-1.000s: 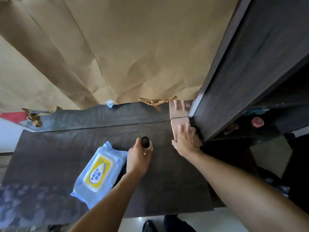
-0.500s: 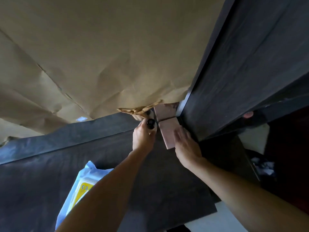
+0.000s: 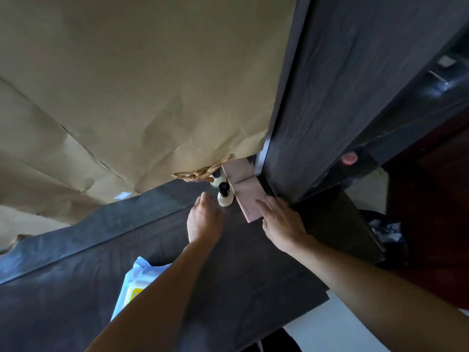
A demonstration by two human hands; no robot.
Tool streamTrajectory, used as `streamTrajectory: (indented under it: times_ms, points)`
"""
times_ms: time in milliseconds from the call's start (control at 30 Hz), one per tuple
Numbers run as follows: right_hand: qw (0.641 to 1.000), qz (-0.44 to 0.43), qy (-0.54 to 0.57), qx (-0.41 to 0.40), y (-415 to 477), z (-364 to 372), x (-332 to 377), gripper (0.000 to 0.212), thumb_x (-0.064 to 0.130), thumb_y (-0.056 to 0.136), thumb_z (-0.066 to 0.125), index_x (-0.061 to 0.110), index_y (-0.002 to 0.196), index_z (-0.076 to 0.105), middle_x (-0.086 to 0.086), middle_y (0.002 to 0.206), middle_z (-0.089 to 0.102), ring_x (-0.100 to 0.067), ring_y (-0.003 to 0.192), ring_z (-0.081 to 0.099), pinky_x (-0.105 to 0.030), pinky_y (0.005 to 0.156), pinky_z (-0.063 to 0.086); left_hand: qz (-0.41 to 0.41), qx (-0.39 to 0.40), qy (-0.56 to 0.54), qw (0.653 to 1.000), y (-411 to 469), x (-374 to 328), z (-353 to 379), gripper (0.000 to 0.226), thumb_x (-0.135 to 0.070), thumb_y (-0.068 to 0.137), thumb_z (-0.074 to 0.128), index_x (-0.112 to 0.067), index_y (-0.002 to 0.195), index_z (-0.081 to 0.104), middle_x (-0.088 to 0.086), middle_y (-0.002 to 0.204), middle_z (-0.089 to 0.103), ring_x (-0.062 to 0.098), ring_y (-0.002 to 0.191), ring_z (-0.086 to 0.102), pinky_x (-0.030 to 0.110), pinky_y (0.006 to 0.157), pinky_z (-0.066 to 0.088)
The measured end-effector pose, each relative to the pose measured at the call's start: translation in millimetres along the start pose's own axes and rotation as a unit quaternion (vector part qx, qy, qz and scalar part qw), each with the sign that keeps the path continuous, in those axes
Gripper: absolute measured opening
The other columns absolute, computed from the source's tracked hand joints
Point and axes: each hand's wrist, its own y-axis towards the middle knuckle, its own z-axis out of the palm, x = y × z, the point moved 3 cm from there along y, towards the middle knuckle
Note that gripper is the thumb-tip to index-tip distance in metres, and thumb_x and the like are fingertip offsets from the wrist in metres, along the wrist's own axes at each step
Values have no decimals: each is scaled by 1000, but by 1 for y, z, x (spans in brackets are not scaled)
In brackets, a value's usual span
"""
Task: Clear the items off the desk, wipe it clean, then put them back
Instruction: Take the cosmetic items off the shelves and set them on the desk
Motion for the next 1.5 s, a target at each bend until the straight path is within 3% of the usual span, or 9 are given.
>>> streamTrajectory:
  times_ms: [333,500,667,767,900,1033,1200,1300,1500]
  points:
    - [981,38,97,-166,-68,-104,-92,25,35,80,57,27,103,64,7,93,72,-15,78,70,-30,61,55,187,-21,-19,982,-71,-108,-13,19,-12,84,56,-14,102,63,4,88,68,27,74,64,34,59,48]
    - [947,13,135,-290,-87,-183,-150,25,30,82,63,18,103,67,3,87,72,-13,73,68,-35,58,56,307,-51,-25,950,-91,-196,-11,17,-16,81,53,-13,96,62,5,77,67,26,62,64,32,51,49]
    - [907,-11,133,-400,-94,-245,-201,27,35,79,58,16,93,72,3,77,71,-16,64,67,-25,57,51,366,-94,-19,926,-110,-274,-10,16,-14,86,59,-16,101,62,1,91,68,16,74,65,22,62,47]
    - [887,-56,116,-444,-82,-275,-216,20,27,78,64,16,93,71,3,83,69,-15,76,63,-26,62,48,398,-151,-27,904,-109,-322,-15,14,-15,85,55,-13,96,63,1,92,64,17,82,61,31,67,52]
    - [914,-73,77,-391,-45,-301,-218,38,26,77,65,11,113,64,-5,111,62,-26,108,55,-37,77,53,345,-263,88,897,-72,-368,-27,28,-18,80,58,-7,106,62,13,116,58,31,108,53,41,90,46]
    - [971,-37,12,-238,-7,-300,-217,59,39,87,55,6,134,43,-14,142,42,-31,133,34,-46,103,36,148,-176,226,947,-32,-375,-38,42,-28,89,54,-10,126,48,15,139,37,37,133,29,49,111,26]
    - [980,-23,13,-199,8,-280,-225,57,42,92,47,6,136,41,-13,145,39,-30,137,30,-42,109,30,102,-113,319,936,-27,-369,-28,47,-33,93,47,-15,136,39,13,142,35,40,134,26,52,111,25]
    - [977,-43,40,-203,3,-278,-227,53,41,91,50,11,134,44,-10,146,39,-31,138,28,-44,110,28,119,-127,305,936,-32,-371,-30,40,-30,92,48,-17,129,44,9,135,40,36,124,35,51,98,37]
    - [978,-24,33,-206,-6,-284,-223,45,45,86,58,16,119,49,-12,121,56,-33,110,52,-43,88,44,123,-116,271,948,-56,-367,-29,48,-39,86,57,-22,128,42,14,127,38,36,114,40,44,90,42]
